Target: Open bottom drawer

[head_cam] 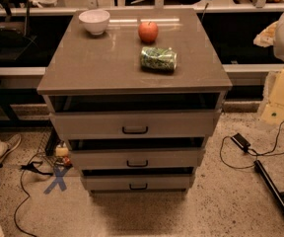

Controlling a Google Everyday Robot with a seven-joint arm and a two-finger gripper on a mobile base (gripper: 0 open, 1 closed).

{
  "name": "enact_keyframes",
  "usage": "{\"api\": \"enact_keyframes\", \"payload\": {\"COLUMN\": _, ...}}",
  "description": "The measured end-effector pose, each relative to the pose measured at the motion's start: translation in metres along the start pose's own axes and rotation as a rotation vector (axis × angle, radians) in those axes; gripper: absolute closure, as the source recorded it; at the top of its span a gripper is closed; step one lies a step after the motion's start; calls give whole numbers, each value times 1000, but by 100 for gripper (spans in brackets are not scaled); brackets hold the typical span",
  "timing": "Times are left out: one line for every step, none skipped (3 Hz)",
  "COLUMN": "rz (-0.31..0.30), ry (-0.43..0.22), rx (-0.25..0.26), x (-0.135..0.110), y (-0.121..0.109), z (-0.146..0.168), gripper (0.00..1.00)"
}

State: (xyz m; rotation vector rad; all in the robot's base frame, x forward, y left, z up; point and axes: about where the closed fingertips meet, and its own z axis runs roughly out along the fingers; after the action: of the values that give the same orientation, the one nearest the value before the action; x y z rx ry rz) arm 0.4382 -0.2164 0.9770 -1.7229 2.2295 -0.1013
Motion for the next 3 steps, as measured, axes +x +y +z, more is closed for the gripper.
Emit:
{"api": "enact_keyframes", "payload": {"rz": 0, "ry": 0, "rx": 0, "x": 0, "y": 0, "z": 0, "gripper": 0}}
{"api": "enact_keyframes", "payload": {"rz": 0, "ry": -33, "rx": -17, "x": 5, "y": 2, "z": 7, "gripper": 0}}
{"api": "enact_keyframes", "payload": {"rz": 15, "ry": -120, "rx": -107, "x": 20, "y": 18, "z": 55, "gripper": 0}}
